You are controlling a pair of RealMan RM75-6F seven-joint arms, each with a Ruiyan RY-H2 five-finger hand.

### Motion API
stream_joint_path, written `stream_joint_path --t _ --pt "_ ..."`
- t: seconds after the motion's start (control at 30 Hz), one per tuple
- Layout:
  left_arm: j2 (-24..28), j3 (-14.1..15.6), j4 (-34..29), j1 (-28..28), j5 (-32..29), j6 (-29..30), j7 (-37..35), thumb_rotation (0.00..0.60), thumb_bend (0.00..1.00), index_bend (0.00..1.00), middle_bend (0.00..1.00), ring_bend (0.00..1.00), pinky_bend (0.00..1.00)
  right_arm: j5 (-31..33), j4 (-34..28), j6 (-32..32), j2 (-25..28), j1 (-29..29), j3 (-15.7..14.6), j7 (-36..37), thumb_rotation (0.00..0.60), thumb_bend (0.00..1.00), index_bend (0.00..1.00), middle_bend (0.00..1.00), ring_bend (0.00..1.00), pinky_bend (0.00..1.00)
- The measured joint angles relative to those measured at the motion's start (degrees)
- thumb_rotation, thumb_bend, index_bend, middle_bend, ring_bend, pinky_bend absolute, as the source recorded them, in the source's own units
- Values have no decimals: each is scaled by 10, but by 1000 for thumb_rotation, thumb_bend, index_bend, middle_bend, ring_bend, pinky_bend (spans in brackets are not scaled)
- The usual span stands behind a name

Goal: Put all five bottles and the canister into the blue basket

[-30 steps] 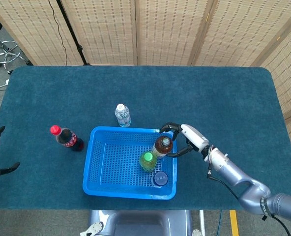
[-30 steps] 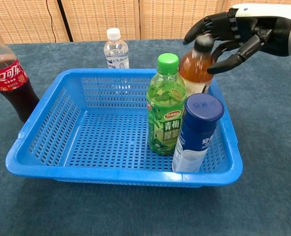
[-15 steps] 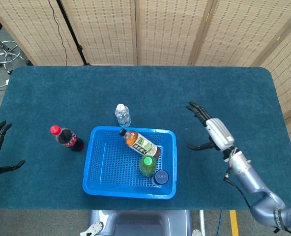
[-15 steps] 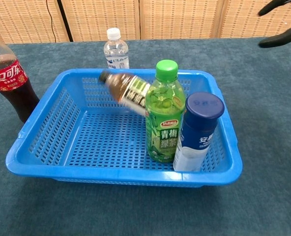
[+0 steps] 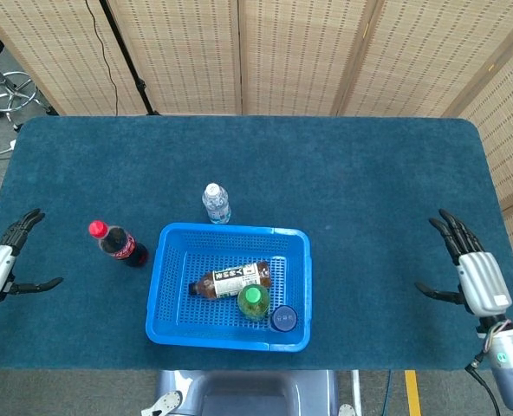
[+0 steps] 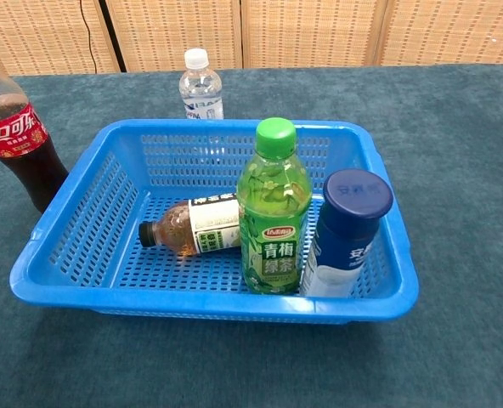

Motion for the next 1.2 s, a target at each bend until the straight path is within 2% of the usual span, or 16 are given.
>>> stream_joint_path --t 0.2,0.5,0.73,0.8,0.83,0.9,0.97,1.03,1.1,1.2 --pt "-56 7 63 -28 6 -25 -80 600 0 0 0 0 0 -13 1 55 -8 -47 -8 -31 600 0 90 0 0 98" --pt "-154 6 150 -58 10 -15 -260 600 0 0 0 0 0 -25 -10 50 7 -59 -10 -26 600 0 90 0 0 96" --pt "-224 2 188 -80 1 -21 -299 600 9 0 0 0 2 -21 -15 36 17 -61 -6 -25 600 0 90 0 0 71" --pt "-244 -1 198 -86 -4 -23 -302 600 32 9 0 0 36 -19 -13 37 16 -62 -3 -42 600 0 88 0 0 40" --pt "-251 -2 201 -88 -6 -23 -303 600 60 50 12 8 79 -18 -11 38 15 -63 -1 -51 600 0 86 0 0 29" --pt "-264 -7 208 -91 -14 -24 -304 600 161 197 105 66 161 -16 -8 39 11 -64 2 -76 600 0 74 0 0 6" --pt "-273 -15 209 -93 -25 -26 -299 600 299 411 278 190 254 -15 -5 41 7 -66 4 -103 600 0 67 0 0 1" --pt "-285 -24 210 -95 -38 -27 -287 600 373 540 390 281 326 -16 -4 42 3 -67 7 -127 600 0 65 0 0 0" --pt "-291 -31 209 -95 -46 -25 -272 600 418 615 461 342 374 -19 -3 43 0 -69 9 -132 600 0 64 0 0 0" --pt "-293 -38 200 -93 -55 -17 -254 600 445 648 498 384 408 -22 -3 41 -1 -71 11 -129 600 0 64 0 0 0"
